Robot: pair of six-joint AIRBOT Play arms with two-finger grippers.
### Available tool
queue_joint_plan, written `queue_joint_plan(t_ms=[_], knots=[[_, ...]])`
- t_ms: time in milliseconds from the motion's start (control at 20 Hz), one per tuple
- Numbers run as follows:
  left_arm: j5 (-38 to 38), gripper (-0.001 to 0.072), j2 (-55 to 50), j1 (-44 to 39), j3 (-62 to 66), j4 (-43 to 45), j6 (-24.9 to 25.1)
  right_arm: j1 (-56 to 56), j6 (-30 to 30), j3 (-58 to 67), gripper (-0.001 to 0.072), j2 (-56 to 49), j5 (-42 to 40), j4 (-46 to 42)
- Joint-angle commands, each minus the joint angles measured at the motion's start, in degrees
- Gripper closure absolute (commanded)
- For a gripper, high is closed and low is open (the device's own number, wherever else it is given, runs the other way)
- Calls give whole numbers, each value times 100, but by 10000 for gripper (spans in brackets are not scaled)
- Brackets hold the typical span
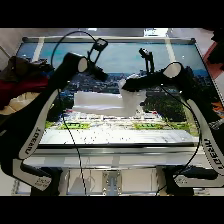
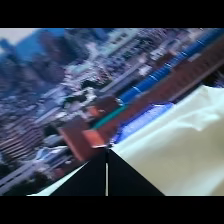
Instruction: Fold the shirts.
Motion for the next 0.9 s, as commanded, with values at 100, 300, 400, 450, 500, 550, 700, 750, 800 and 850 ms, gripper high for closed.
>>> queue_joint_plan(t_ms=[100, 300, 400, 450, 500, 550, 700, 750, 800, 850], knots=[[-293, 698, 667, 658, 103, 776, -457, 2039, 1012, 4, 578, -684, -4264, 590], [-424, 698, 671, 675, 103, 748, -452, 2472, 1016, 4, 263, -841, -4988, 667], [-420, 698, 671, 675, 101, 748, -452, 2350, 1012, 4, 264, -758, -4962, 603], [-420, 698, 671, 675, 101, 750, -452, 2227, 1012, 4, 264, -708, -4863, 417], [-420, 698, 671, 675, 101, 748, -455, 2065, 1014, 4, 265, -656, -4651, 57], [-420, 698, 669, 675, 101, 748, -452, 1818, 1019, 2, 267, -605, -4258, -378], [-411, 697, 667, 675, 96, 750, -455, 765, 1283, -39, 266, -597, -2415, -918], [-374, 697, 662, 675, 96, 748, -455, 365, 1456, -131, 266, -608, -1886, -1032], [-284, 697, 656, 675, 96, 748, -457, 11, 1565, -299, 264, -610, -1578, -1021], [-160, 697, 643, 675, 96, 745, -459, -256, 1681, -507, 264, -610, -1475, -964]])
